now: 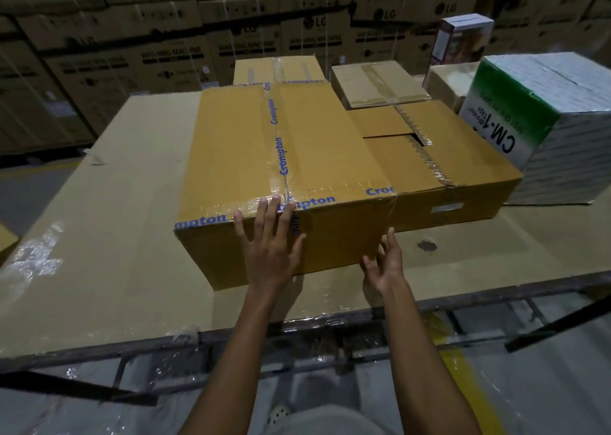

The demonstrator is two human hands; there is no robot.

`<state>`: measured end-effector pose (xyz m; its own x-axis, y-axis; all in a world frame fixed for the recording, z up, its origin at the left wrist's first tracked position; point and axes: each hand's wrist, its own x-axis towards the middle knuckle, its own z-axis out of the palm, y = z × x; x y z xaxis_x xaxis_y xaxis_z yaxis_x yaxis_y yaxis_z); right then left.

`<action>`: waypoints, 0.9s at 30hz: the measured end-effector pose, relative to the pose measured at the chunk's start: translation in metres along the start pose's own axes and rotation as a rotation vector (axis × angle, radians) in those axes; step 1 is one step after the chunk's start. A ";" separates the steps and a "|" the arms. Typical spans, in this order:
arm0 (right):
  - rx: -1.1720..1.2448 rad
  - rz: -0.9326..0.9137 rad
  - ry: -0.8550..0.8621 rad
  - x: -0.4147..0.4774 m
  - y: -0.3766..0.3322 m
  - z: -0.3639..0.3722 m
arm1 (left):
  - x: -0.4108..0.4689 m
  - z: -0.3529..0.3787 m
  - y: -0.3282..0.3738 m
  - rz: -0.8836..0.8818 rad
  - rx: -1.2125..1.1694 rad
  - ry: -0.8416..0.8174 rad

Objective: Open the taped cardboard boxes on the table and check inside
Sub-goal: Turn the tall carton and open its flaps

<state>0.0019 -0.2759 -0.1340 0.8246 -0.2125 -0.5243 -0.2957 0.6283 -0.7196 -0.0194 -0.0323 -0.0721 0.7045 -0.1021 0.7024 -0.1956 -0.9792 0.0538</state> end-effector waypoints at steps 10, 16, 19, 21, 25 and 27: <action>-0.272 -0.092 0.017 -0.011 0.022 0.012 | -0.080 0.005 -0.077 -1.193 -0.794 -0.001; -0.368 -0.142 0.059 0.038 0.046 -0.008 | -0.105 0.037 -0.074 -1.232 -0.857 -0.136; -0.363 -0.190 0.079 0.020 0.023 0.004 | -0.096 0.034 -0.071 -1.242 -0.846 -0.068; -0.307 -0.231 0.042 -0.013 0.000 0.025 | -0.092 0.027 -0.064 -1.229 -0.887 -0.022; -0.249 -0.347 -0.062 -0.034 -0.020 0.047 | -0.082 0.013 -0.051 -1.249 -0.985 0.050; -0.268 -0.404 -0.035 -0.041 -0.024 0.056 | -0.076 0.007 -0.045 -1.244 -1.052 0.118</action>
<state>0.0018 -0.2403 -0.0700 0.9133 -0.3718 -0.1665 -0.0584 0.2851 -0.9567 -0.0596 0.0180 -0.1329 0.7312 0.6753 -0.0968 0.0332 0.1066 0.9938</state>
